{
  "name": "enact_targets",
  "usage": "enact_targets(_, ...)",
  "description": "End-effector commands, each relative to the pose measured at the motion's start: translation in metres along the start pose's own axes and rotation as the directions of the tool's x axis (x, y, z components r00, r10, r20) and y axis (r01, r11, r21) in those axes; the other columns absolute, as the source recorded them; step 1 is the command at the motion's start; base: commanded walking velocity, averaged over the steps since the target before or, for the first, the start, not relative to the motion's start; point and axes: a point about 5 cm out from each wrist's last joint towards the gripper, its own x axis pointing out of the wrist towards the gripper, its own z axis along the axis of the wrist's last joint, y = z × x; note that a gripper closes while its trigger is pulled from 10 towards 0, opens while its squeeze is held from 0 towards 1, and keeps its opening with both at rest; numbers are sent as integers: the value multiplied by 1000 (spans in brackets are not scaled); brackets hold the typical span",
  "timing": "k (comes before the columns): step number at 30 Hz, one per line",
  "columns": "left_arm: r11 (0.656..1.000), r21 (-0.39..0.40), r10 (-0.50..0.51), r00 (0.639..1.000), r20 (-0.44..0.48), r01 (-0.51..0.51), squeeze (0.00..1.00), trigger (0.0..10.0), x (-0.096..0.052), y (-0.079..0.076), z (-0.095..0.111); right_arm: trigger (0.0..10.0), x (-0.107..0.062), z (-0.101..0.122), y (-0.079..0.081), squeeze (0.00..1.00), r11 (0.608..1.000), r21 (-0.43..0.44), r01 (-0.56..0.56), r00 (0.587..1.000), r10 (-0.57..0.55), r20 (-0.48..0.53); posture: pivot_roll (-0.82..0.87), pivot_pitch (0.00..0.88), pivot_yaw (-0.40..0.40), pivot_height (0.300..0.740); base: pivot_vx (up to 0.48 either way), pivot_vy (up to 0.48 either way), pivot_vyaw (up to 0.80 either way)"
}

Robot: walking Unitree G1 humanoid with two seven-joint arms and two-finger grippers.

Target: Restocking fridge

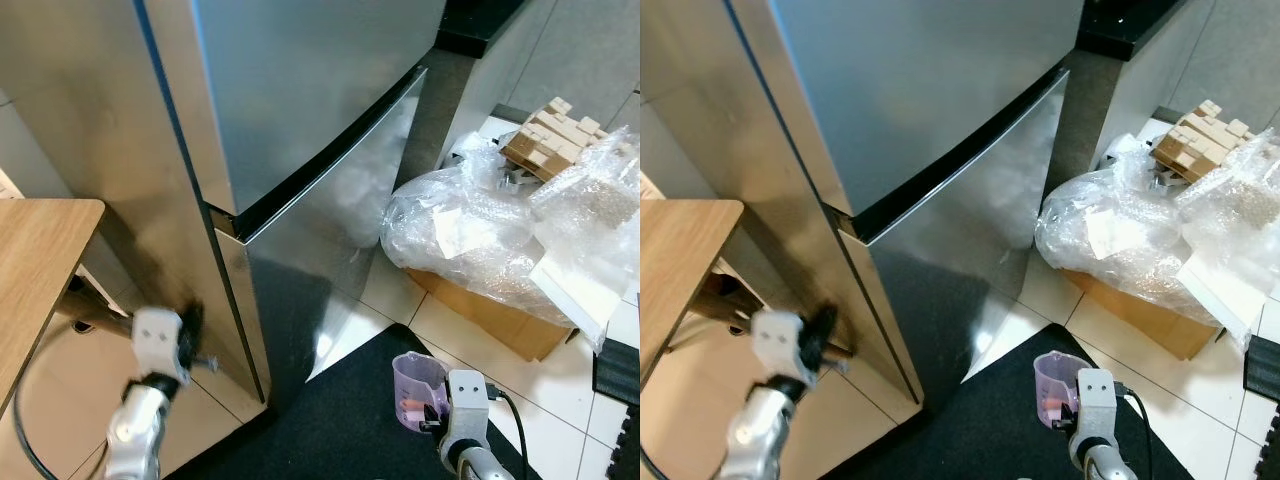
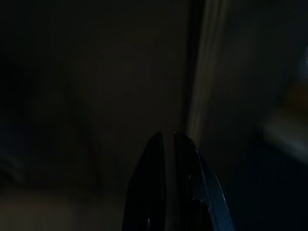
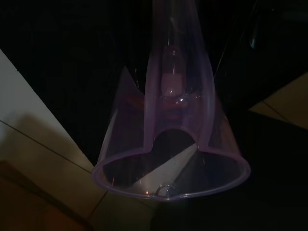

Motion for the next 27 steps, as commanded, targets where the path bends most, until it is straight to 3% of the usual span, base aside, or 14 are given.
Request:
enact_targets(1, 1000, 3, 4, 998, -63, -3, 0, 10000, -5, -6, -12, 10000, -4, -10, 2, 0, 1000, 5, 0, 999, 0, -37, -117, 101, 11, 740, 0, 0, 0)
enact_targets(3, 994, -64, 87, 996, -24, -89, 0, 10000, 3, -5, -4, 10000, -4, -11, 3, 0, 1000, 1, -8, 999, 8, -41, -117, 102, 6, 740, 0, 0, 0)
enact_targets(6, 988, -98, 120, 992, 26, -116, 0, 10000, 9, -4, 6, 10000, -4, -11, 2, 0, 1000, -1, -9, 999, 9, -42, -117, 102, 3, 740, 0, 0, 0)
enact_targets(11, 989, -118, 120, 965, 235, -94, 0, 10000, 41, 15, 62, 10000, -2, -5, -4, 0, 1000, -18, -10, 999, 9, -39, -119, 113, -8, 740, 0, 0, 0)
enact_targets(17, 990, -121, 96, 958, 270, -65, 0, 10000, 49, 20, 76, 10000, -2, -4, -6, 0, 1000, -22, -8, 999, 7, -37, -125, 114, -10, 740, 0, 0, 0)
enact_targets(23, 990, -94, -77, 961, 267, 105, 0, 10000, 54, 7, 79, 10000, -3, -5, -8, 0, 1000, -28, -4, 999, 3, -37, -132, 120, -14, 740, 0, 0, 0)
enact_targets(27, 984, -96, -119, 955, 272, 150, 0, 10000, 56, 4, 81, 10000, -3, -6, -9, 0, 1000, -30, -3, 999, 1, -39, -134, 121, -16, 740, 0, 0, 0)
